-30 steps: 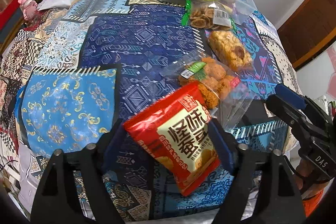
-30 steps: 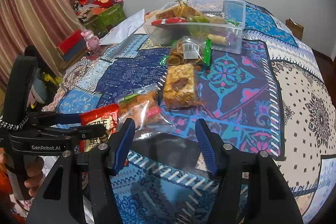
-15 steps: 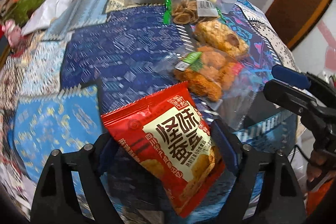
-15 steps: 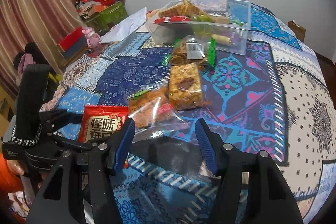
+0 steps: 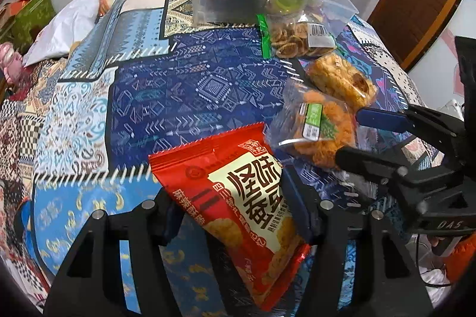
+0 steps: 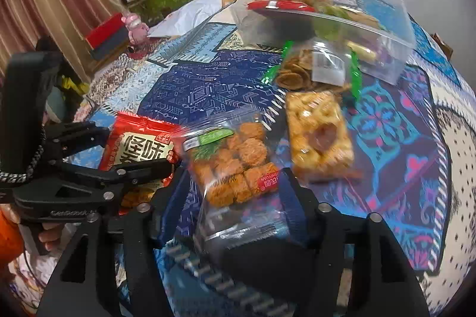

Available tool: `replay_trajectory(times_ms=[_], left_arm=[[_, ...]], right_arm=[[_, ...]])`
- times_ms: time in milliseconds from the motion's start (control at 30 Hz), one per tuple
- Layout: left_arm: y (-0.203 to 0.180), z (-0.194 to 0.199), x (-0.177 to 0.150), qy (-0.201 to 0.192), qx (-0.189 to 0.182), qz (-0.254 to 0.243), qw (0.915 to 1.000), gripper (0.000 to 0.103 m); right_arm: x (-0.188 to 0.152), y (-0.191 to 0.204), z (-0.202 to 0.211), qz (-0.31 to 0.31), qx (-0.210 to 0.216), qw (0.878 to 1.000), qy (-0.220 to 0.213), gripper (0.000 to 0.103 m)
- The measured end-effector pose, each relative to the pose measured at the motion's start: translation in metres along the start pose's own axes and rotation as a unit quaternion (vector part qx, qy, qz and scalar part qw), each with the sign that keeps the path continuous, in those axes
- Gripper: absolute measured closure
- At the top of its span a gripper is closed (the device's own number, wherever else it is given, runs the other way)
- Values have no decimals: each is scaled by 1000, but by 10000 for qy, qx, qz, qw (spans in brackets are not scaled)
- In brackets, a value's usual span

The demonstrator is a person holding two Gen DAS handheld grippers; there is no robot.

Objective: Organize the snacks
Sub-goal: 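Grasp the orange puffed-snack pack with the right tool while the left tool lifts the red bag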

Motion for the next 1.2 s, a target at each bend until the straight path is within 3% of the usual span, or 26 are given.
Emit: replay_trajectory(times_ms=[200, 433, 500, 533, 667, 800, 833, 1200], left_arm=[[8, 2, 2, -94, -187, 136, 9997, 51], [14, 8, 1, -176, -266, 278, 9991, 55], [13, 10, 2, -188, -252, 277, 9991, 56], [12, 12, 2, -197, -256, 283, 9991, 57], [9, 21, 7, -293, -291, 311, 9987, 60], [4, 31, 14, -410, -307, 281, 9983, 66], [2, 35, 16, -445, -330, 270, 9981, 74], [-31, 50, 43, -690, -306, -151, 9970, 77]], right_arm=[[13, 12, -16, 305, -193, 9993, 82, 29], [21, 14, -34, 366, 125, 9987, 325, 25], [22, 16, -33, 402, 153, 9987, 290, 33], [21, 17, -32, 422, 186, 9986, 273, 43], [18, 14, -25, 344, 277, 9988, 209, 48], [17, 7, -9, 227, 311, 9993, 26, 49], [17, 5, -4, 188, 320, 9993, -36, 49], [43, -27, 51, -159, -47, 9960, -881, 49]])
Point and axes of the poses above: each gripper's, at about its wrist camera, not at the fingertips, and z roughly against the way its jaws point, y to its left, x to its top, the point moved 2 cm from there along -z, roughly the way its jaws point, and after that the axes turned 15 degrees about -x, right-handed, at the moved point
